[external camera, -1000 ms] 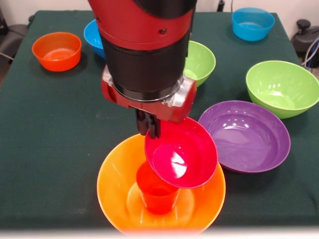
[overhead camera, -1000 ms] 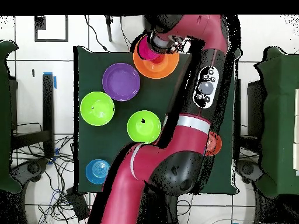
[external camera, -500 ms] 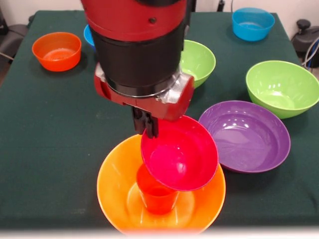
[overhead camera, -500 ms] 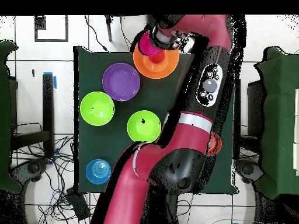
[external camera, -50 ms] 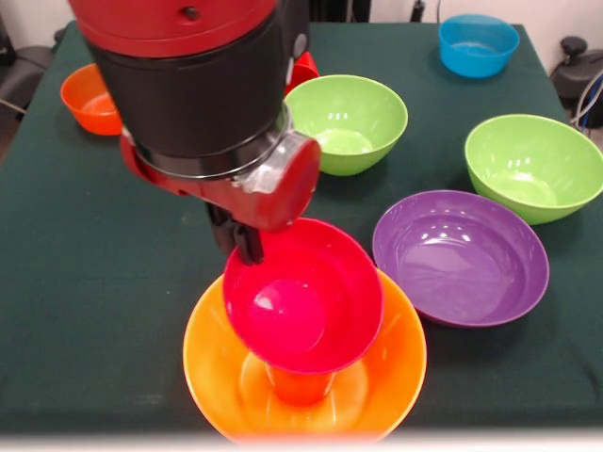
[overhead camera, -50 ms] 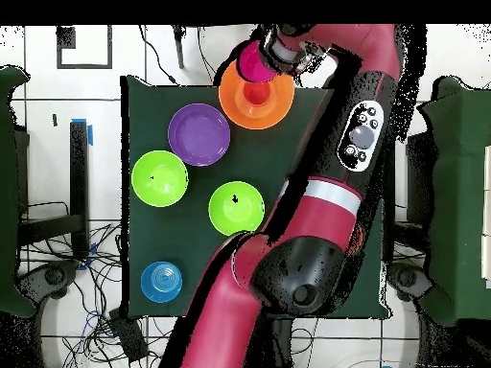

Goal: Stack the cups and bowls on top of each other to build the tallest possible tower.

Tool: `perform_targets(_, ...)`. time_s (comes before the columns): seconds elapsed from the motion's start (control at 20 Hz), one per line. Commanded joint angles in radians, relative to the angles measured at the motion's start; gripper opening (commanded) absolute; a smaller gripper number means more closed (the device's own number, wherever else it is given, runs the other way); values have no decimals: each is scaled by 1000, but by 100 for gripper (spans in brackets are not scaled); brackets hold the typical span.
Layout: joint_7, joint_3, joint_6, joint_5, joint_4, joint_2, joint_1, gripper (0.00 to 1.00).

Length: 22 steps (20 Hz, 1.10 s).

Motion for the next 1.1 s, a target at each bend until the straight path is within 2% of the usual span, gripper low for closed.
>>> perform_targets(0.05, -98, -159, -27, 91, -31, 20, -14, 0)
perform_targets(0.3, -95, -177, -24, 102, -19, 17, -9, 0)
perform_targets(0.6, -106, -169, -43, 45, -5, 8, 9, 0)
perform_targets(0.9, -108, -121, -28, 35, 7, 12, 14, 0)
perform_targets(1.1, -114, -78, -20, 5, 22, 9, 25, 0)
